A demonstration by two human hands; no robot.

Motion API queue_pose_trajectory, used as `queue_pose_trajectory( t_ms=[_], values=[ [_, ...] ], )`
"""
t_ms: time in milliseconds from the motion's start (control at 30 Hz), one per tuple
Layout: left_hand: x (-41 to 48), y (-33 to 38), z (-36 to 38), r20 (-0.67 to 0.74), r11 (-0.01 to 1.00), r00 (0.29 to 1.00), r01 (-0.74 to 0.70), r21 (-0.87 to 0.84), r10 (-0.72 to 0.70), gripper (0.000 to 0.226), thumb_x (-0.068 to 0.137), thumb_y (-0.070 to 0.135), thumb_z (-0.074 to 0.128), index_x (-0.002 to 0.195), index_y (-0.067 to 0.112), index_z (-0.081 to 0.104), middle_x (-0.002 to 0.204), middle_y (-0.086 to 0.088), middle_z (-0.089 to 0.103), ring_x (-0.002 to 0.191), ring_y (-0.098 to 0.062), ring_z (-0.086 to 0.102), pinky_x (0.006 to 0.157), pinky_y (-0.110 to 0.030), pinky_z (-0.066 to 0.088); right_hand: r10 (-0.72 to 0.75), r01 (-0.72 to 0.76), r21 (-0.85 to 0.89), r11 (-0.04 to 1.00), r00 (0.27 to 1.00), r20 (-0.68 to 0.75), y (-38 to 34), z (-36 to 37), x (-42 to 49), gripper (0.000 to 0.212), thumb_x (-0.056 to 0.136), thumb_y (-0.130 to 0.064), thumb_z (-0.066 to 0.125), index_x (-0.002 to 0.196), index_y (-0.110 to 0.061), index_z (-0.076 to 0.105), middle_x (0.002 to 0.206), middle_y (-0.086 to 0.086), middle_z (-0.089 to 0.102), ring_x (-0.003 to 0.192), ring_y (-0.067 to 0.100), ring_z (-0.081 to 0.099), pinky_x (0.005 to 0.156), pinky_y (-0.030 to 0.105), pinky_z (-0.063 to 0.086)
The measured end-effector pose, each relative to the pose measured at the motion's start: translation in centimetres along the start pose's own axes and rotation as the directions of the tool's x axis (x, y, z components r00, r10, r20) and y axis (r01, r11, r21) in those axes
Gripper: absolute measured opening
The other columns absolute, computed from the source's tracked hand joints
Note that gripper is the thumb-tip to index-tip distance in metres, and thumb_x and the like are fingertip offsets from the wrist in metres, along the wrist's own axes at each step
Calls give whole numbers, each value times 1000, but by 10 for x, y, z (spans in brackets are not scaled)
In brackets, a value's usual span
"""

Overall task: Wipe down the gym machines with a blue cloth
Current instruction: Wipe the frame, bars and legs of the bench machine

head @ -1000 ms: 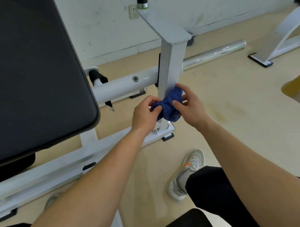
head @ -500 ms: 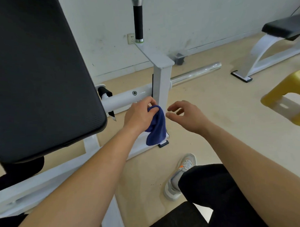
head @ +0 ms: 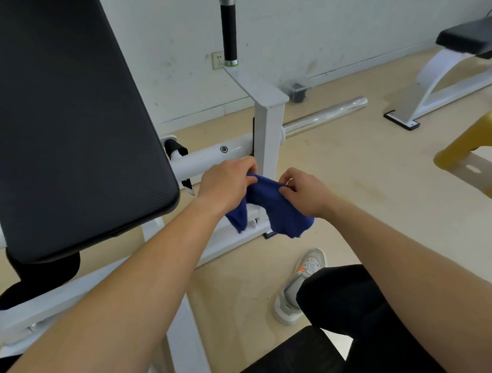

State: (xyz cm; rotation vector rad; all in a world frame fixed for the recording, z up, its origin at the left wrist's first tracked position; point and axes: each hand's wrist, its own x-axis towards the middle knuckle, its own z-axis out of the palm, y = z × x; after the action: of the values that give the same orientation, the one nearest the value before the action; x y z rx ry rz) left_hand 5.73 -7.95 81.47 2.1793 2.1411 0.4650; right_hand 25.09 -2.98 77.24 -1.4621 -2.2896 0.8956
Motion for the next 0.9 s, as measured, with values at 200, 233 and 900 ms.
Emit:
queue_pose_trajectory(
  t_ms=[200,233,900],
  values=[
    [-6,-15,1,159,950,984,123,-288,-79,9,91,24,65,92,28,58,84,13,62,77,-6,56,64,-24,41,-62,61,8,998,990,130,13,-33,-11,17,93,-26,63,76,-27,64,75,-6,64,71,13,57,67,28,43],
    [-6,-17,0,167,941,983,131,-310,-82,11,90,20,66,91,29,59,86,12,63,79,-7,58,66,-23,42,-69,67,16,998,987,143,16,-39,-12,15,91,-21,65,78,-27,66,78,-6,66,73,12,58,70,28,45],
    [19,39,-16,-491,739,668,132,-661,-559,16,85,32,68,86,23,54,98,9,54,85,-13,54,66,-27,42,338,113,673,731,798,-500,-61,-49,23,27,82,-38,70,101,-26,55,108,-5,59,91,9,60,77,28,49]
  ],
)
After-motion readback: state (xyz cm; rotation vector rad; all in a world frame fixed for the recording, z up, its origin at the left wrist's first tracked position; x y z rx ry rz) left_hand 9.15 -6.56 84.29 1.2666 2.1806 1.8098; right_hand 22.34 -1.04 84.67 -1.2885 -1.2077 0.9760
